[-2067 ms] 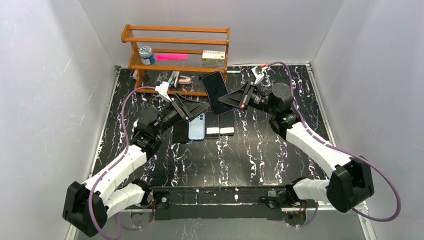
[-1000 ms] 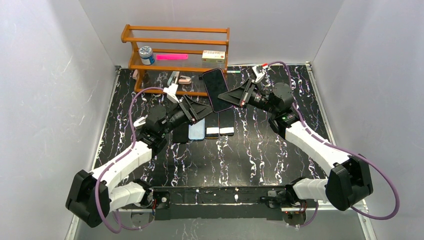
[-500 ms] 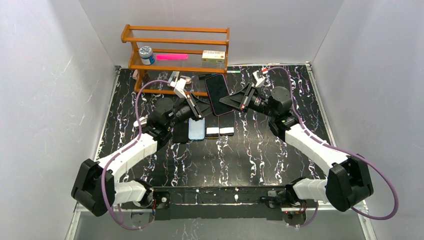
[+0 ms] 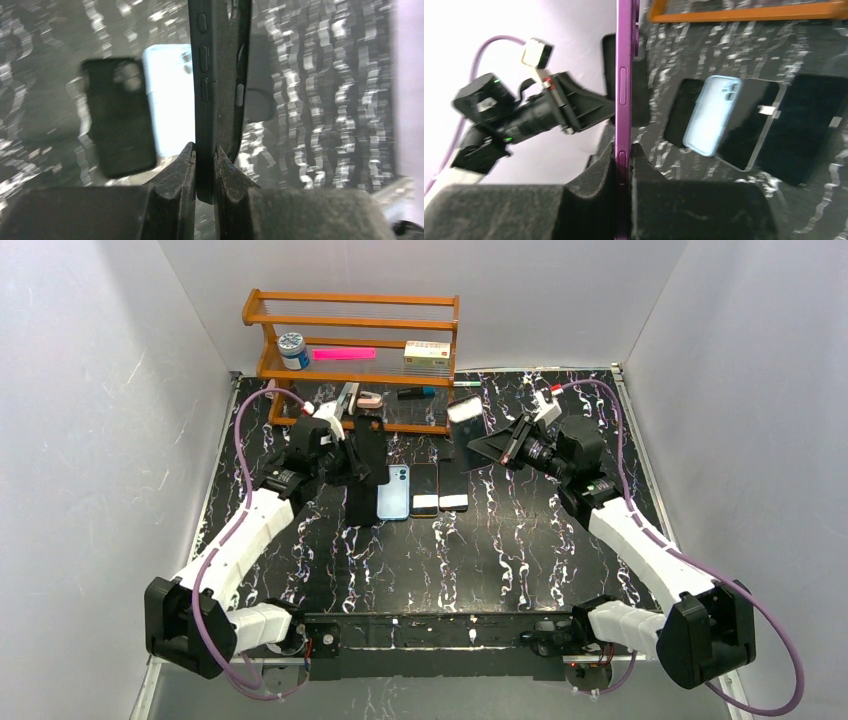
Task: Take the phone out of the phone case
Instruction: Place the phone at the center of the board.
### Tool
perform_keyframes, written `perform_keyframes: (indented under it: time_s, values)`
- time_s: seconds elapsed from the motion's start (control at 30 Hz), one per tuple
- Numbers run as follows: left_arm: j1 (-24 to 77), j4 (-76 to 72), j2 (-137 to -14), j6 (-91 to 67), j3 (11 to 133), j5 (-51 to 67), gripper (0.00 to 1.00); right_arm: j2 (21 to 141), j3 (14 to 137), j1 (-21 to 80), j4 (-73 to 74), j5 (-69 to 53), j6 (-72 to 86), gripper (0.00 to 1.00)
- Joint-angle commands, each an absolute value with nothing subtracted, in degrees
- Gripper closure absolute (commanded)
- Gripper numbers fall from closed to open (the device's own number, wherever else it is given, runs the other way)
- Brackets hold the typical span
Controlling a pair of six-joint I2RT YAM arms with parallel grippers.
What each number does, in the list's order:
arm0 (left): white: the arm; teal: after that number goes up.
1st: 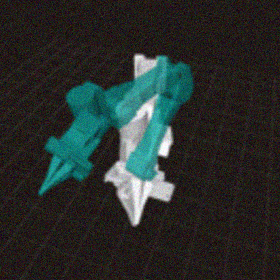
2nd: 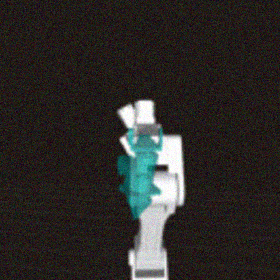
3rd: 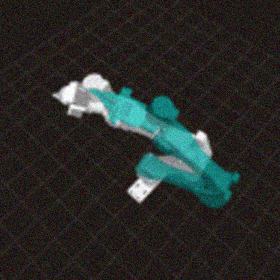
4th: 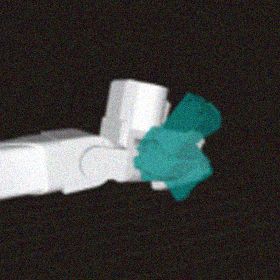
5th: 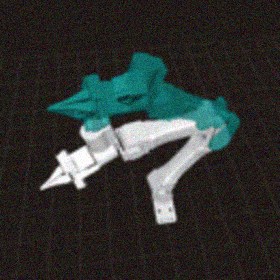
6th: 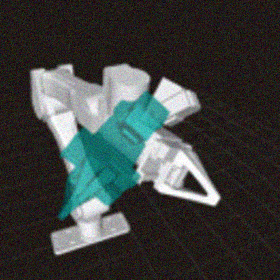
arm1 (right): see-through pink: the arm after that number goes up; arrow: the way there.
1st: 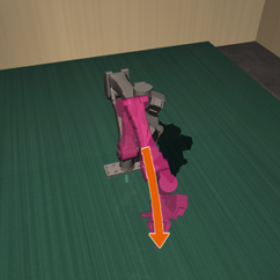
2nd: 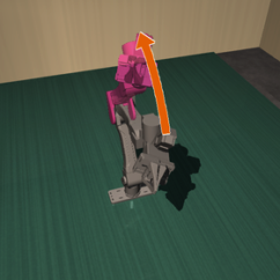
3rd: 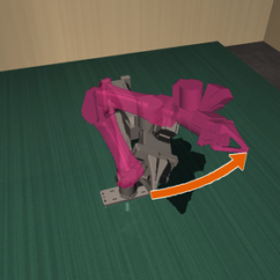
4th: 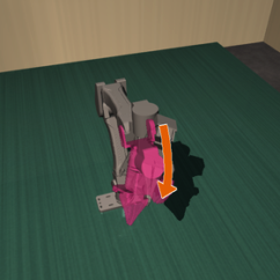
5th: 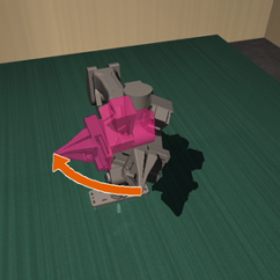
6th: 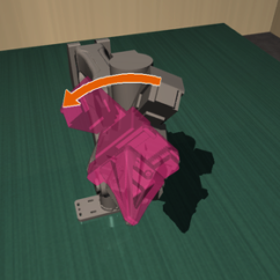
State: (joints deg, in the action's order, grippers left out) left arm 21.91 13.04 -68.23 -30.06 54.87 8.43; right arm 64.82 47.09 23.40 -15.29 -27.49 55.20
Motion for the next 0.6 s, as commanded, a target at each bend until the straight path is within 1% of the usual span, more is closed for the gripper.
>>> perform_keyframes:
  time_s: [0.0, 0.07, 0.2, 0.4, 0.57]
  values:
    - [18.4, 30.9, -69.3, -18.0, 57.6, 1.0, 1.0, 63.7, 46.4, 20.9, -9.0, -19.2, 45.1, 0.99]
    - [16.4, 33.9, -70.9, -15.2, 57.8, -2.5, 1.0, 64.7, 44.3, 19.1, -9.7, -18.2, 44.6, 0.99]
    - [11.6, 37.1, -75.3, -10.3, 58.1, -6.0, 1.0, 68.8, 42.2, 15.1, -11.5, -20.7, 45.4, 0.99]
    - [6.1, 36.5, -80.2, -5.9, 57.5, -3.5, 1.0, 76.0, 40.3, 13.8, -14.1, -20.1, 44.7, 0.99]
    - [5.2, 34.8, -84.1, -5.2, 56.7, 2.5, 1.0, 81.6, 38.8, 13.8, -18.0, -19.9, 44.2, 0.99]
